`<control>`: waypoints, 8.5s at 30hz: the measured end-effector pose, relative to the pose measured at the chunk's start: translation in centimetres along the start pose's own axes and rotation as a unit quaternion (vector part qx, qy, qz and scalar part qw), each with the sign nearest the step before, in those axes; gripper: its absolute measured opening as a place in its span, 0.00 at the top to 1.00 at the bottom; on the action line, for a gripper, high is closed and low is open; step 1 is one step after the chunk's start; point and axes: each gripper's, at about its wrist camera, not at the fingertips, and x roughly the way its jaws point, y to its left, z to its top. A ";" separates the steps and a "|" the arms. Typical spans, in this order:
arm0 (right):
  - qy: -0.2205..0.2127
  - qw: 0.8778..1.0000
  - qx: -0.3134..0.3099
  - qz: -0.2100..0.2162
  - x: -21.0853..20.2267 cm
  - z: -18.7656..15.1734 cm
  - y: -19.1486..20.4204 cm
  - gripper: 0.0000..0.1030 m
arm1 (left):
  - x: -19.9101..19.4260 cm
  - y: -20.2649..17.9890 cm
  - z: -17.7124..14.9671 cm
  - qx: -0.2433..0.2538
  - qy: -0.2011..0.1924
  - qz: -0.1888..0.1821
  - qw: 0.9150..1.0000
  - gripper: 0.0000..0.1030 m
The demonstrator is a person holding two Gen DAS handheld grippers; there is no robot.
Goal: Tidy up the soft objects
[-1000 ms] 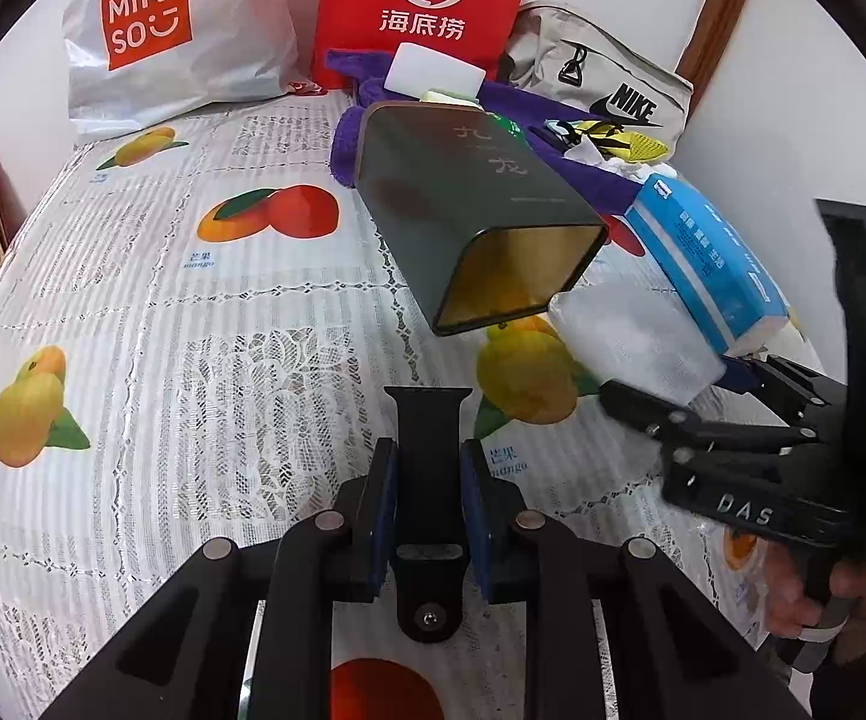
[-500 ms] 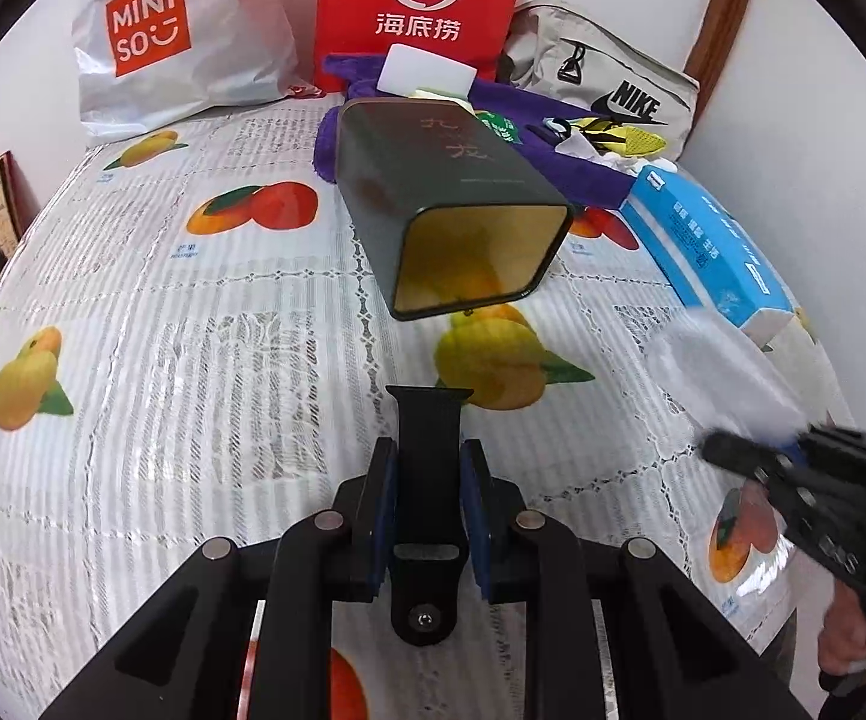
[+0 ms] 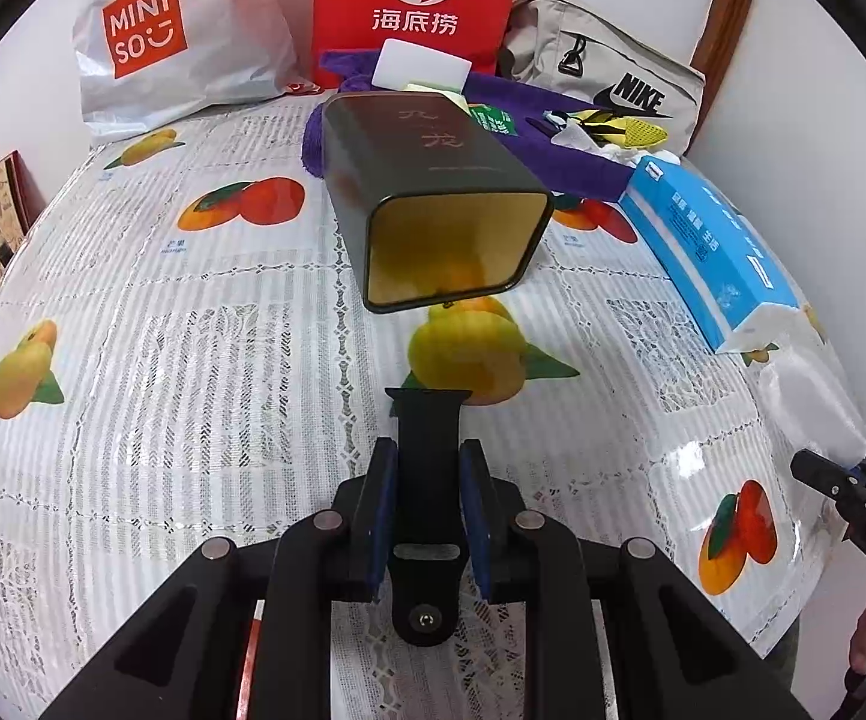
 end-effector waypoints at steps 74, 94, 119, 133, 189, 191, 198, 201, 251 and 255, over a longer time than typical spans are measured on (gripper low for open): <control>-0.030 0.996 -0.045 0.065 -3.4 3.1 -0.8 0.92 | -1.7 -3.8 2.0 0.076 0.003 -0.001 0.997 0.81; -0.071 0.991 -0.083 0.083 -4.6 10.1 -0.3 0.92 | -6.1 -3.4 8.9 0.048 -0.057 -0.011 0.997 0.81; -0.073 0.990 -0.081 0.086 2.5 22.7 -1.1 0.92 | 0.0 -2.4 20.4 0.027 -0.048 -0.049 0.997 0.81; 0.000 0.994 -0.076 0.074 11.2 28.4 -1.4 0.92 | 7.5 -3.0 25.8 0.023 -0.003 -0.063 0.998 0.80; -0.121 0.992 -0.024 0.022 -9.8 13.4 0.6 0.08 | -14.0 -9.8 9.5 0.057 -0.121 0.046 0.990 0.04; -0.125 0.992 -0.020 0.025 -10.9 12.0 0.8 0.08 | -15.1 -10.0 8.1 0.051 -0.128 0.053 0.989 0.04; -0.117 0.993 -0.013 0.012 -13.9 7.8 1.5 0.08 | -17.3 -9.8 4.4 0.031 -0.139 0.071 0.987 0.04; -0.121 0.992 -0.014 0.004 -14.9 6.4 1.7 0.08 | -18.2 -9.6 2.9 0.019 -0.139 0.062 0.988 0.04; -0.127 0.992 -0.024 0.003 -17.7 2.5 3.6 0.08 | -21.7 -9.2 -1.0 0.007 -0.152 0.088 0.984 0.04; -0.127 0.992 -0.024 0.004 -17.7 2.5 3.6 0.08 | -21.7 -9.2 -1.0 0.007 -0.151 0.089 0.985 0.04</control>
